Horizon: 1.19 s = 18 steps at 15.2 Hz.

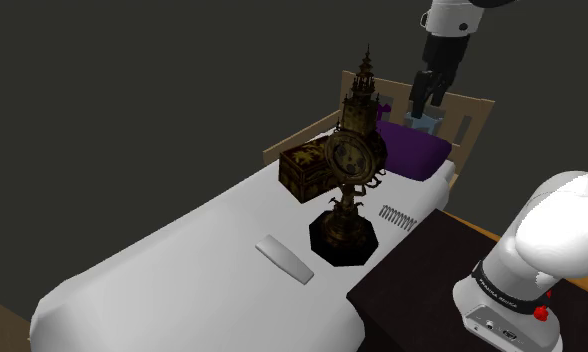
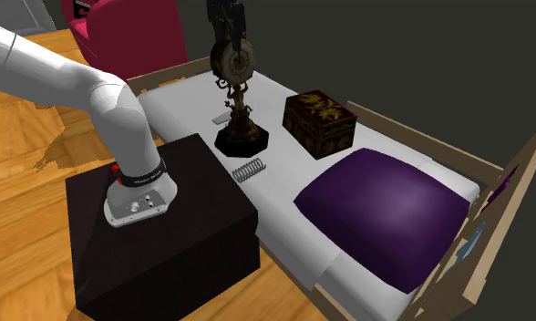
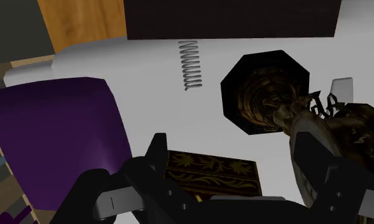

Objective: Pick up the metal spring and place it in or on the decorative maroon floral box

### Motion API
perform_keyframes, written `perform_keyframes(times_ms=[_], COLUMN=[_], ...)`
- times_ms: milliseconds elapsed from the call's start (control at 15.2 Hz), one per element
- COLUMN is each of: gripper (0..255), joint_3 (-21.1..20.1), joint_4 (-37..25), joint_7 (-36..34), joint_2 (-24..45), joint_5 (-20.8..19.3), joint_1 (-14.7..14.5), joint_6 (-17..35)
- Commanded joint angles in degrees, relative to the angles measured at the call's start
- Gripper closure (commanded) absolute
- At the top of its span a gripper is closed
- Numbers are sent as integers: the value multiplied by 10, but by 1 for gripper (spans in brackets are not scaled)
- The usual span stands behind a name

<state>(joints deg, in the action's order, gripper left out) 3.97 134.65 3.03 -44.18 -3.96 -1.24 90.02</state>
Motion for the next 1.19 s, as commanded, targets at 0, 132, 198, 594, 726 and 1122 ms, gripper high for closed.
perform_keyframes(times_ms=[0,132,198,594,726,1122], gripper=[0,0,0,0,0,0], joint_3=[0,1,1,5,7,15], joint_4=[0,47,70,196,233,328], joint_7=[0,-3,-5,-16,-20,-37], joint_2=[0,-13,-18,-32,-28,22], joint_5=[0,-5,-8,-27,-35,-64], joint_1=[0,3,4,16,20,40], joint_6=[0,38,57,181,226,381])
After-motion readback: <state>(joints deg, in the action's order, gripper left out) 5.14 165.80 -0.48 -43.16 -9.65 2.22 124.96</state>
